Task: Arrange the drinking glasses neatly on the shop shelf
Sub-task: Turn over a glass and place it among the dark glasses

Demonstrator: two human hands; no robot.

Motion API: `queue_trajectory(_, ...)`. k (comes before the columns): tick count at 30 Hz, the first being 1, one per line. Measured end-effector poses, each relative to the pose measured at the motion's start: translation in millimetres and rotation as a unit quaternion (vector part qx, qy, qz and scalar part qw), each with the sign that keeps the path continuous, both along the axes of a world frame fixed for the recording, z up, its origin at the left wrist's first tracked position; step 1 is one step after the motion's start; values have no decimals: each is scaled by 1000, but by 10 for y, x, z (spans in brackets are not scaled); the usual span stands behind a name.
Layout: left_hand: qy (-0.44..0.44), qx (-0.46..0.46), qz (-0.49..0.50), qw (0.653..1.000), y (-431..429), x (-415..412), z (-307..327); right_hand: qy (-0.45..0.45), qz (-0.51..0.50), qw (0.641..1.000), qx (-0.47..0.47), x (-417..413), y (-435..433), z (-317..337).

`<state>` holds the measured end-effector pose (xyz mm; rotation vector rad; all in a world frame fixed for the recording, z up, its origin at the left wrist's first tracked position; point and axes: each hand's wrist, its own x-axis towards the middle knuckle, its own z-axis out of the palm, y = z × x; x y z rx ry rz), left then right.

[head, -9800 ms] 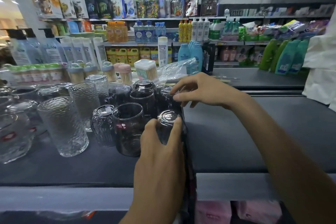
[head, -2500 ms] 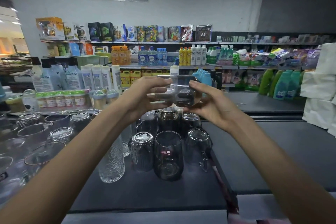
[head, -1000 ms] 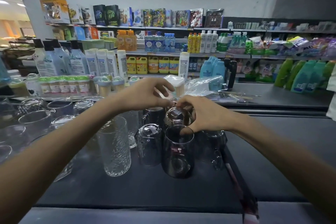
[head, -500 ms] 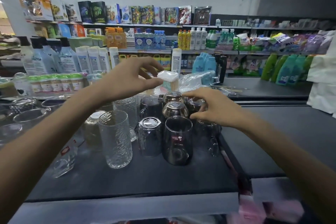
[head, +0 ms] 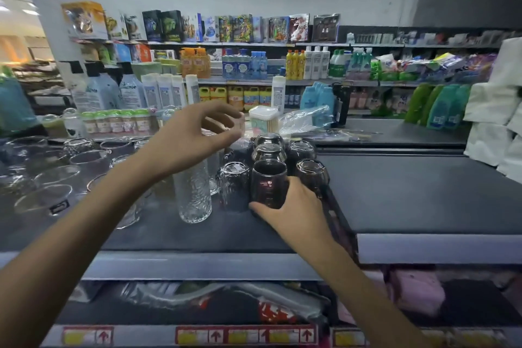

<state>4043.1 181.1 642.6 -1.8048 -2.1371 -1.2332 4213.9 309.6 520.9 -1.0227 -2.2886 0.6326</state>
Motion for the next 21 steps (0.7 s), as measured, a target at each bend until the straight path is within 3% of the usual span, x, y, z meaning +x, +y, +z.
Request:
queue_trajectory(8,-39,22,14,999,-299,262,-146,37,4,999,-14,133,-89,-17)
queue_trajectory(15,-23,7,9,1000,-310,358,-433,-15,62,993,101,519,-56,305)
queue_trajectory(21,39,-49,-32,998,-168,459,-653,-109,130,955,242,643,37,627)
